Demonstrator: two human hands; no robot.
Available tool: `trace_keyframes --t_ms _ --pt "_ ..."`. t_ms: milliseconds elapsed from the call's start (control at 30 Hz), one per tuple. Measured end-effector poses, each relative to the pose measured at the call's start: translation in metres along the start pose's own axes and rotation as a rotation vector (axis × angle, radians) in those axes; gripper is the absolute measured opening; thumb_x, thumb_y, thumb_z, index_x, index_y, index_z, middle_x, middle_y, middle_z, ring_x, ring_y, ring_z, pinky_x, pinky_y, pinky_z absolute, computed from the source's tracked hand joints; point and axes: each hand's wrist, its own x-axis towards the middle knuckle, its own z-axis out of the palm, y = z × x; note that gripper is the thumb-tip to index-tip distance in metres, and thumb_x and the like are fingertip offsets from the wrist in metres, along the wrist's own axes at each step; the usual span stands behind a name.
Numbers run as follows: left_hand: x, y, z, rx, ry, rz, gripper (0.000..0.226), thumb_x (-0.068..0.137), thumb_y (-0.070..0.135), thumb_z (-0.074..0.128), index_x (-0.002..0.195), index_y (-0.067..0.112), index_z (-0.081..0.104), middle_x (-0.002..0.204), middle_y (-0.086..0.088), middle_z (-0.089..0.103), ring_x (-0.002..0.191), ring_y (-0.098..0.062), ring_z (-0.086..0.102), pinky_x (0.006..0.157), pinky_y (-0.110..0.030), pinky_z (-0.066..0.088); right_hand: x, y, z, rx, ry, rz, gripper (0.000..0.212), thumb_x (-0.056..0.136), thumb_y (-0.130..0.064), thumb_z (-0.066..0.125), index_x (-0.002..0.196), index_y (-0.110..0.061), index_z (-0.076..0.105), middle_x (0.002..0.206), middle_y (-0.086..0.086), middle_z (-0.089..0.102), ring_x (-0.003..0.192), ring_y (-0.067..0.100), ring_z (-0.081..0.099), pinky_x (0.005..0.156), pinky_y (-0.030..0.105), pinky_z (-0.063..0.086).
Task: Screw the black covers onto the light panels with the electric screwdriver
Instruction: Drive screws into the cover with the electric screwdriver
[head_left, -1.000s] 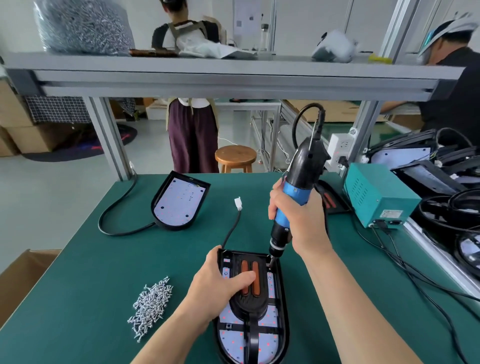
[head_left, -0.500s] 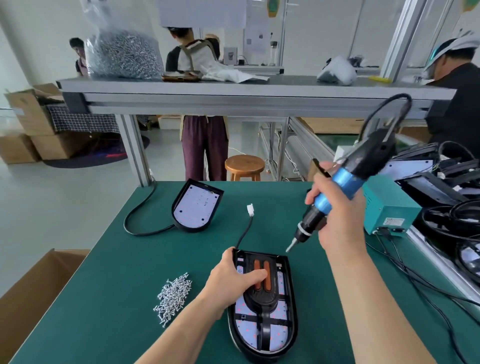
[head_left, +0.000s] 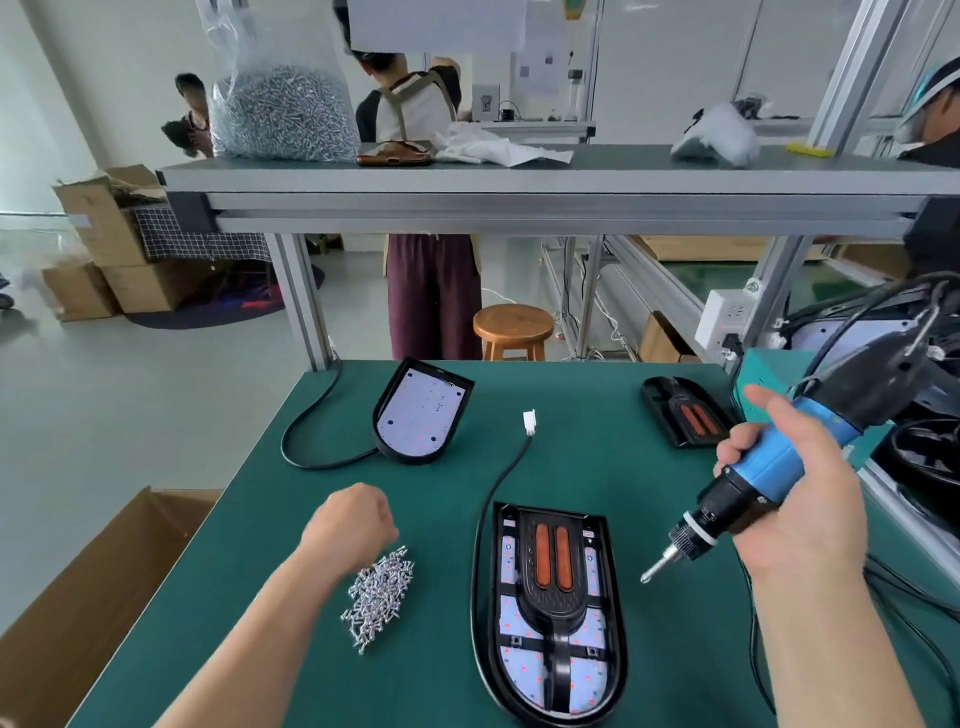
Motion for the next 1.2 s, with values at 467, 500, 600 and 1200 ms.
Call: trace_keyframes --t_ms 467,500,600,1200 --pt "-0.004 0.011 0.010 0.143 -0.025 0.199 0.009 0.081 0.015 0.053 0.082 0.015 0.063 0.090 0.000 0.066 0.087 -0.023 0.062 0.069 -0.030 0.049 -0.007 -0.001 0.005 -0.152 -0.002 -0.140 0.014 0.089 -0.022 0.074 0.085 -0.021 0.060 0.065 -0.002 0.058 0.059 0.013 0.056 0.057 0.021 0.046" --pt "-0.006 0.011 0.009 0.068 0.029 0.219 0.007 0.080 0.015 0.055 0.077 0.018 0.060 0.085 0.002 0.064 0.082 -0.021 0.060 0.065 -0.029 0.047 -0.009 -0.001 0.007 -0.165 -0.010 -0.155 0.015 0.086 -0.023 0.075 0.079 -0.024 0.061 0.065 -0.001 0.058 0.057 0.014 0.056 0.056 0.021 0.046" --pt "-0.018 0.020 0.002 -0.194 0.163 0.287 0.019 0.076 0.011 0.063 0.067 0.025 0.055 0.067 0.005 0.062 0.068 -0.017 0.058 0.059 -0.025 0.045 -0.017 -0.001 0.014 -0.186 -0.008 -0.218 0.014 0.079 -0.029 0.077 0.072 -0.028 0.065 0.065 0.001 0.059 0.055 0.015 0.057 0.056 0.020 0.048" --pt "-0.107 0.105 0.016 -1.495 -0.507 0.233 0.014 0.064 0.005 0.078 0.076 0.012 0.076 0.082 -0.017 0.068 0.072 -0.020 0.064 0.072 -0.027 0.049 -0.035 -0.006 0.037 0.041 0.253 -0.263 0.016 0.094 -0.017 0.066 0.081 -0.018 0.056 0.061 -0.005 0.057 0.053 0.014 0.055 0.057 0.021 0.050"
